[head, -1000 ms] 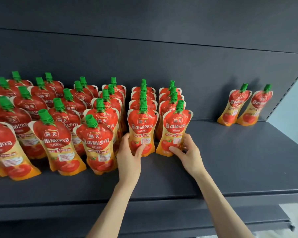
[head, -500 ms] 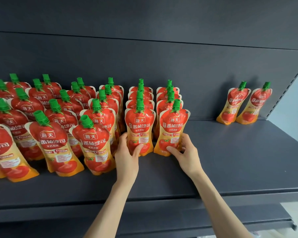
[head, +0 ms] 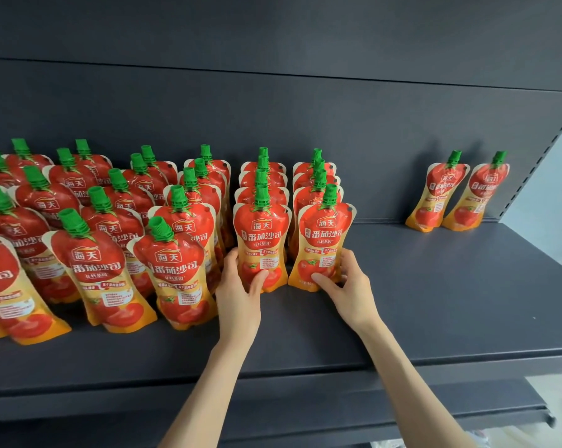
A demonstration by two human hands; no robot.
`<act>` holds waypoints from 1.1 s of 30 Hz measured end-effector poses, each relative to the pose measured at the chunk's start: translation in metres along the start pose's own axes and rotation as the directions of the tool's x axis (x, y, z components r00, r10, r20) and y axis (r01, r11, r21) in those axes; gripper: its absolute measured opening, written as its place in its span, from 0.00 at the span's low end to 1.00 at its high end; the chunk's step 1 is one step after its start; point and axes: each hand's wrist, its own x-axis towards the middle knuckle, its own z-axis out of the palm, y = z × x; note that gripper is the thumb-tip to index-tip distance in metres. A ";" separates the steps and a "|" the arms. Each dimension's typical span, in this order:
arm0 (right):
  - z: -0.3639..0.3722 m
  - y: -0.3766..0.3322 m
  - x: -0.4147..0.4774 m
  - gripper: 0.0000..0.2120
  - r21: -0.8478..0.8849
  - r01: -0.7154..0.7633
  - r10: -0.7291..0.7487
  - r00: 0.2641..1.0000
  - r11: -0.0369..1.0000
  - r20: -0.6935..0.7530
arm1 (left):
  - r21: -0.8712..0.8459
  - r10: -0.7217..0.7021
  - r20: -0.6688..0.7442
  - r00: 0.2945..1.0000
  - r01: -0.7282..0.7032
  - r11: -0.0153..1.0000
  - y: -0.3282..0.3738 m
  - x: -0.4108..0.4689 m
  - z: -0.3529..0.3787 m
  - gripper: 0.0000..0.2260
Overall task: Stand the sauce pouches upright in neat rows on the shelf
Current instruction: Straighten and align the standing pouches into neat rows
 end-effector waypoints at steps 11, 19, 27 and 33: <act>0.001 -0.003 -0.002 0.20 -0.014 -0.019 0.019 1.000 1.000 -0.002 | 0.026 0.011 -0.001 1.000 -0.011 1.000 0.001 -0.002 -0.001 0.26; -0.007 -0.004 -0.017 0.23 -0.082 -0.060 0.047 0.987 0.995 -0.152 | 0.120 0.121 -0.081 0.989 -0.111 0.987 0.015 -0.025 -0.006 0.24; -0.060 -0.003 -0.061 0.07 -0.230 0.001 -0.083 0.935 0.973 -0.346 | 0.036 0.326 0.071 0.943 -0.329 0.944 0.040 -0.062 0.016 0.08; -0.144 0.016 -0.085 0.04 -0.249 -0.034 -0.074 0.908 0.968 -0.411 | -0.017 0.423 0.346 0.838 -0.445 0.895 0.095 -0.083 0.077 0.08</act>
